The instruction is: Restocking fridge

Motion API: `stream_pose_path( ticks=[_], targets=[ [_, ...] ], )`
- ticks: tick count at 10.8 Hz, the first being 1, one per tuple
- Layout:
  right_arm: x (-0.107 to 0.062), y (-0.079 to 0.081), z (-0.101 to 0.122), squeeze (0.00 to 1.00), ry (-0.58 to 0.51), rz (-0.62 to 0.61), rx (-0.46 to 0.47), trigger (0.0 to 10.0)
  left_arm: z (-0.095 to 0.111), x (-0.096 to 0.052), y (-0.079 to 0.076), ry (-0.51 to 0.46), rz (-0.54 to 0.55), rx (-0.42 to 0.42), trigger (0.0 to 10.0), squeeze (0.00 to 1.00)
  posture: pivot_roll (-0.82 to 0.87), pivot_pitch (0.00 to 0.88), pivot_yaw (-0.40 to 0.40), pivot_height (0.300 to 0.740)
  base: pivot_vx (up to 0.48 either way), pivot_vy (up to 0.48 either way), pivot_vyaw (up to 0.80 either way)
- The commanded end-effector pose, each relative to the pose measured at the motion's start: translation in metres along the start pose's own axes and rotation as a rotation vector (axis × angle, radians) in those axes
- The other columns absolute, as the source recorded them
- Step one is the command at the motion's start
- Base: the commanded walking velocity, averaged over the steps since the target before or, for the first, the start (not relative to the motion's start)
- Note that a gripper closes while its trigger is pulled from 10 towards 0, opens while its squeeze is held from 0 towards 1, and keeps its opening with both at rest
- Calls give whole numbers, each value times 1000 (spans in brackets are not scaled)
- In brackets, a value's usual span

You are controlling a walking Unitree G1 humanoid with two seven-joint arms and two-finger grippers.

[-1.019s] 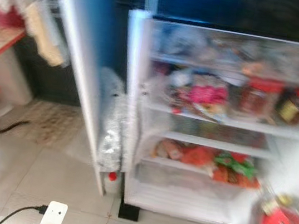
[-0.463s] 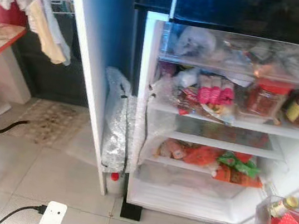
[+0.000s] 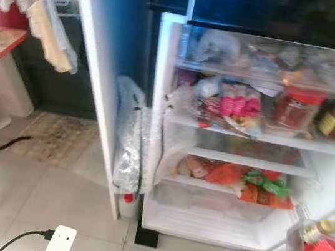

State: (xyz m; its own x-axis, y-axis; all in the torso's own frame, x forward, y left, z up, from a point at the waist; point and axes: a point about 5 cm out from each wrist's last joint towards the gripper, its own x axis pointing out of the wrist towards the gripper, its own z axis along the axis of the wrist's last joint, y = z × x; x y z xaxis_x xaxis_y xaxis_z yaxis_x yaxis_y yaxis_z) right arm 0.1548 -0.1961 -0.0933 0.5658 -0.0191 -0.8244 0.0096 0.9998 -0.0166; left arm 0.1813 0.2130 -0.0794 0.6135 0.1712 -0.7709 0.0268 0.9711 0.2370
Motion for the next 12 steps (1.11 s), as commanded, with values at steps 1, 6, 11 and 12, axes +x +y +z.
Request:
stream_pose_path(
  ticks=[1, 6, 11, 12],
  targets=[
    [-1, 0, -3, 0, 12, -1, 13, 10000, 2, 0, 0, -13, 1, 16, 10000, 0, -101, 6, -10, 740, 0, 0, -788],
    [-1, 0, -3, 0, 7, -3, -3, 10000, 0, 0, 3, 0, 0, 19, 10000, 0, -102, 0, -10, 740, 0, 0, 0],
    [-1, 0, -4, 0, 14, -4, -8, 10000, -3, 0, 3, 8, 1, 15, 10000, 0, -102, 2, -11, 740, 0, 0, 0],
    [-1, -1, -3, 0, 14, -4, -9, 10000, -2, 0, 3, 9, 1, 14, 10000, 0, -101, 8, -12, 740, 0, 0, 0]
  ],
)
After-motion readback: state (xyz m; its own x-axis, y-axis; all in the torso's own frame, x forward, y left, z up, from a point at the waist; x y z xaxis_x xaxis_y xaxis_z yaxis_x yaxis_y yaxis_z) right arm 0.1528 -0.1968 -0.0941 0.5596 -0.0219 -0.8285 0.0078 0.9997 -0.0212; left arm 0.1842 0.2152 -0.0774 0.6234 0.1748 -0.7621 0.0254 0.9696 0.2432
